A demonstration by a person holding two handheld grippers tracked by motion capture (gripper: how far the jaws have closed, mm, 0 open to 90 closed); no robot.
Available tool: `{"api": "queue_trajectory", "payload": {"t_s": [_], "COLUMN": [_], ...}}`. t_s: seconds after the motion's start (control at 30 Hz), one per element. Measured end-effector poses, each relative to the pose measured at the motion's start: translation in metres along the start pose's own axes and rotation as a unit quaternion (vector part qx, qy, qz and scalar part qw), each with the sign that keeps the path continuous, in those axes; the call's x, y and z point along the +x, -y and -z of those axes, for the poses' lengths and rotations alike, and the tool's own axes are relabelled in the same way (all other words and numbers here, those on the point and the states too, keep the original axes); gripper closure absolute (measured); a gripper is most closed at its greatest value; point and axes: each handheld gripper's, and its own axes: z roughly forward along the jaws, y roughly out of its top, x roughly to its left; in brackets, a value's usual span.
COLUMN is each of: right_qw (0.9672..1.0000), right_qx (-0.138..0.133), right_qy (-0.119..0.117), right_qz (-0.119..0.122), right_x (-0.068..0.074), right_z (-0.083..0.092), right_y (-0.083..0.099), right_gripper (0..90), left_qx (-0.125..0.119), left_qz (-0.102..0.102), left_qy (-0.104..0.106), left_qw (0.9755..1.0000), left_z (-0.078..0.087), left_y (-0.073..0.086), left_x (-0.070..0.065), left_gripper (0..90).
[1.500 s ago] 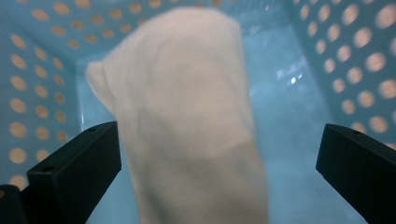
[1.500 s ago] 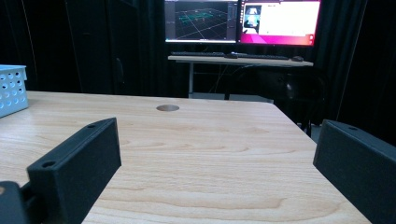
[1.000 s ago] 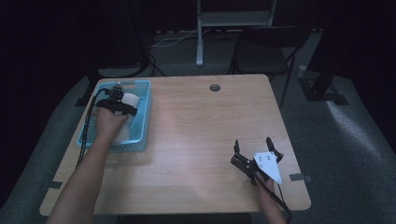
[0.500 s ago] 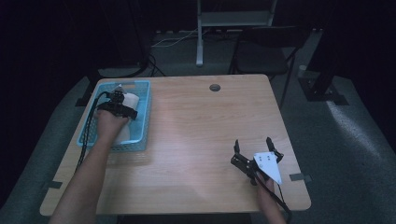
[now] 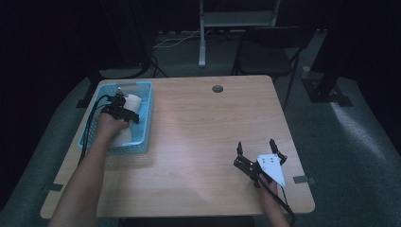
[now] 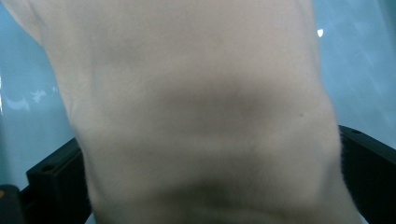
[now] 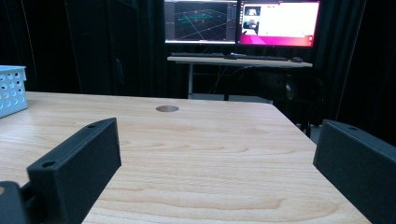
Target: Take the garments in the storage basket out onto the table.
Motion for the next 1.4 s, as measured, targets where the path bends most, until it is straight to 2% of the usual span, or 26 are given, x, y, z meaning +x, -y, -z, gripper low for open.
{"api": "queue_trajectory", "payload": {"t_s": [0.07,0.13,0.17,0.23,0.37,0.47,0.73,0.87,1.1,1.27,1.4], "right_qw": [1.0,1.0,1.0,1.0,1.0,1.0,1.0,1.0,1.0,1.0,1.0], "right_qx": [0.0,0.0,0.0,0.0,0.002,0.001,0.001,0.001,0.002,0.002,0.001], "right_qy": [0.0,0.0,0.0,-0.001,-0.001,0.0,-0.001,-0.001,-0.001,-0.001,0.0], "right_qz": [-0.001,-0.001,0.0,0.0,-0.002,0.0,0.001,0.0,0.0,0.001,0.001], "right_x": [0.0,0.0,0.0,0.0,0.0,0.0,0.0,0.0,0.0,0.0,0.0], "right_z": [0.0,0.0,0.0,0.0,0.0,0.0,0.0,0.0,0.0,0.0,0.0], "right_y": [0.0,0.0,0.0,0.0,0.0,0.0,0.0,0.0,0.0,0.0,0.0], "right_gripper": [0.1,0.1,0.1,0.1,0.1,0.1,0.1,0.1,0.1,0.1,0.1], "left_qx": [-0.004,-0.012,-0.014,-0.013,-0.007,-0.006,0.005,0.021,0.029,0.006,0.002], "left_qz": [0.009,0.015,0.012,0.007,-0.014,-0.017,-0.014,-0.027,-0.025,-0.02,-0.013], "left_qy": [-0.004,-0.007,-0.006,-0.005,0.004,0.004,-0.004,-0.02,-0.001,0.007,0.018], "left_qw": [0.9999,0.9998,0.9998,0.9999,0.9999,0.9998,0.9999,0.9992,0.9993,0.9998,0.9998], "left_z": [0.004,0.008,0.009,0.011,0.014,0.015,0.015,0.018,0.026,0.039,0.048], "left_y": [-0.001,-0.001,0.0,0.0,0.0,0.0,-0.003,-0.006,-0.005,-0.004,-0.003], "left_x": [0.002,0.004,0.005,0.004,0.001,-0.001,-0.005,-0.01,-0.007,-0.006,-0.005], "left_gripper": [6.4,20.7,27.3,29.9,49.7,57.4,60.3,62.0,64.1,64.2,64.3]}}
